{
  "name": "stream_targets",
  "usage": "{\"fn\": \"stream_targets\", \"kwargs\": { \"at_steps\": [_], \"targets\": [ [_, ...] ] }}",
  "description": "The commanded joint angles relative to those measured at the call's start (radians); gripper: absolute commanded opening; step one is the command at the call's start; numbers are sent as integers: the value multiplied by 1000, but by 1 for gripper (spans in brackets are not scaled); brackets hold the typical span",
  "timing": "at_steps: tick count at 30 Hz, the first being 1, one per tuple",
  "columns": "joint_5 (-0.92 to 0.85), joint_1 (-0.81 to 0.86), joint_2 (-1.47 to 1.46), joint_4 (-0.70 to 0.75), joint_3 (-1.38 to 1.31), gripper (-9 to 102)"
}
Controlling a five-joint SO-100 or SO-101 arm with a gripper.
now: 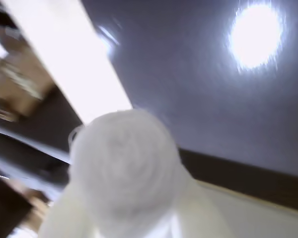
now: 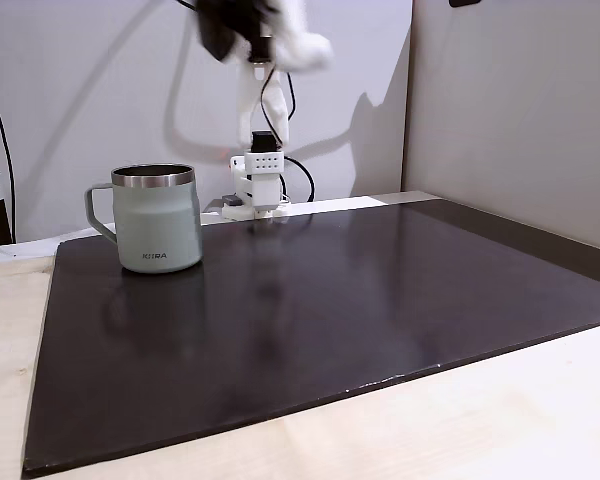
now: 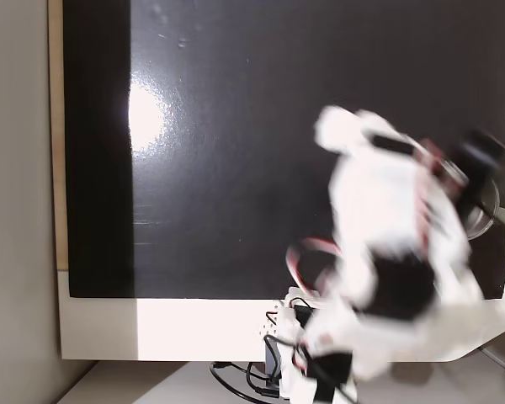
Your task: Grasp a gauze and put it in the cup.
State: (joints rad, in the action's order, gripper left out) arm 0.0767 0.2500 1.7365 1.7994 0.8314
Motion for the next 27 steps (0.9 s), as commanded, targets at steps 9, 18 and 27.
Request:
{"fn": "stream_targets", "kwargs": {
  "at_steps": [9,18,27],
  "targets": [
    [-273,511,-74,-2,-41,0],
    [-357,609,-327,-12,-172,0],
    [-410,609,-414,-6,-118,0]
  ]
}}
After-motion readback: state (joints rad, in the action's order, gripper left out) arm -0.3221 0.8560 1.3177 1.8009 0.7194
